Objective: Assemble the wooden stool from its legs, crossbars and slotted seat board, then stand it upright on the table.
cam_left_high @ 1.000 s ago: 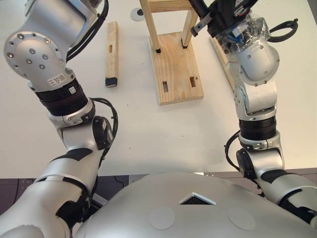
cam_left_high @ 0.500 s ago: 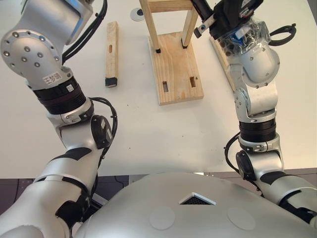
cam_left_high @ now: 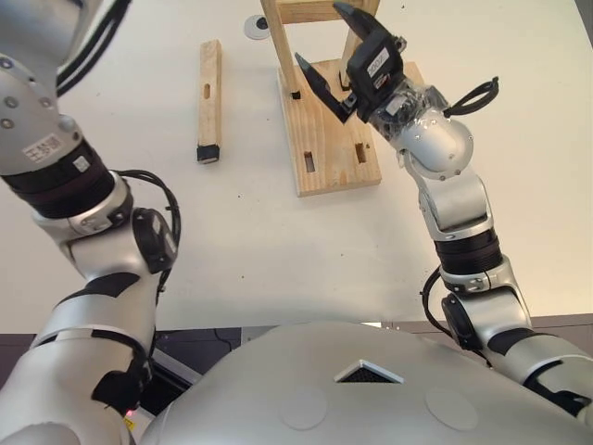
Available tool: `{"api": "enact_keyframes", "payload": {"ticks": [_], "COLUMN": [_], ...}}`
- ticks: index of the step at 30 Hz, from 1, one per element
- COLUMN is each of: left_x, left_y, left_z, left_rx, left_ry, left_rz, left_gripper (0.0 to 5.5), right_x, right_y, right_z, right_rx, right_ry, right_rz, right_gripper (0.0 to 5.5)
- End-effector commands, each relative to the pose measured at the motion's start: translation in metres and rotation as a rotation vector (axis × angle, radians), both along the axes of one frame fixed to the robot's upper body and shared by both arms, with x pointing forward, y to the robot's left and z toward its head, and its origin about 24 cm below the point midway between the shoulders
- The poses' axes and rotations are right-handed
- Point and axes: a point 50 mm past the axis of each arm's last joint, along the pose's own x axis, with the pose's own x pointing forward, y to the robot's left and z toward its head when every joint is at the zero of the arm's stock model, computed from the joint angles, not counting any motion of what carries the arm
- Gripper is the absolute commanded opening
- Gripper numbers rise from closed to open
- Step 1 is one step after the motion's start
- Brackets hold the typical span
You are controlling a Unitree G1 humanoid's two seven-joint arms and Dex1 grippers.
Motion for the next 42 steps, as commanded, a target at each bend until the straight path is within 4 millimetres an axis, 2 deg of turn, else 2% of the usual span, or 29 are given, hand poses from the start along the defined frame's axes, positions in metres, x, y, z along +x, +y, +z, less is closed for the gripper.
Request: {"api": "enact_keyframes", "payload": {"ticks": [1,3,5,7,9,15,20,22,25,32,38,42], "left_x": [0.012,0.020,0.026,0.024,0.023,0.029,0.041,0.046,0.053,0.062,0.060,0.056], "left_y": [0.033,0.073,0.102,0.108,0.108,0.110,0.109,0.102,0.090,0.078,0.070,0.074], "left_z": [-0.030,-0.035,-0.055,-0.095,-0.124,-0.171,-0.190,-0.197,-0.197,-0.210,-0.232,-0.230], "left_rx": [0.060,-0.095,-0.187,-0.172,-0.161,-0.173,-0.261,-0.287,-0.296,-0.225,-0.151,-0.083], "left_ry": [0.186,0.253,0.342,0.435,0.483,0.443,0.416,0.428,0.406,0.409,0.450,0.397], "left_rz": [0.233,0.455,0.633,0.722,0.768,0.888,0.952,0.946,0.907,0.911,0.912,0.935], "left_gripper": [0.37,0.37,0.36,0.36,0.36,0.36,0.36,0.36,0.36,0.36,0.36,0.36], "right_x": [0.001,0.001,0.001,0.001,0.001,0.006,0.010,0.011,0.011,0.012,0.014,0.015], "right_y": [-0.012,-0.016,-0.018,-0.018,-0.020,-0.019,-0.022,-0.022,-0.023,-0.021,-0.023,-0.024], "right_z": [-0.011,-0.016,-0.022,-0.029,-0.032,-0.039,-0.047,-0.049,-0.052,-0.054,-0.054,-0.054], "right_rx": [-0.078,-0.077,-0.113,-0.159,-0.161,-0.167,-0.175,-0.183,-0.186,-0.196,-0.196,-0.197], "right_ry": [-0.016,-0.005,-0.008,-0.016,-0.011,-0.003,0.014,0.016,0.024,0.028,0.030,0.029], "right_rz": [-0.049,-0.076,-0.084,-0.073,-0.080,-0.080,-0.085,-0.079,-0.074,-0.058,-0.059,-0.062], "right_gripper": [4.28,4.30,4.30,4.30,4.30,4.30,4.30,4.30,4.30,4.30,4.30,4.30]}}
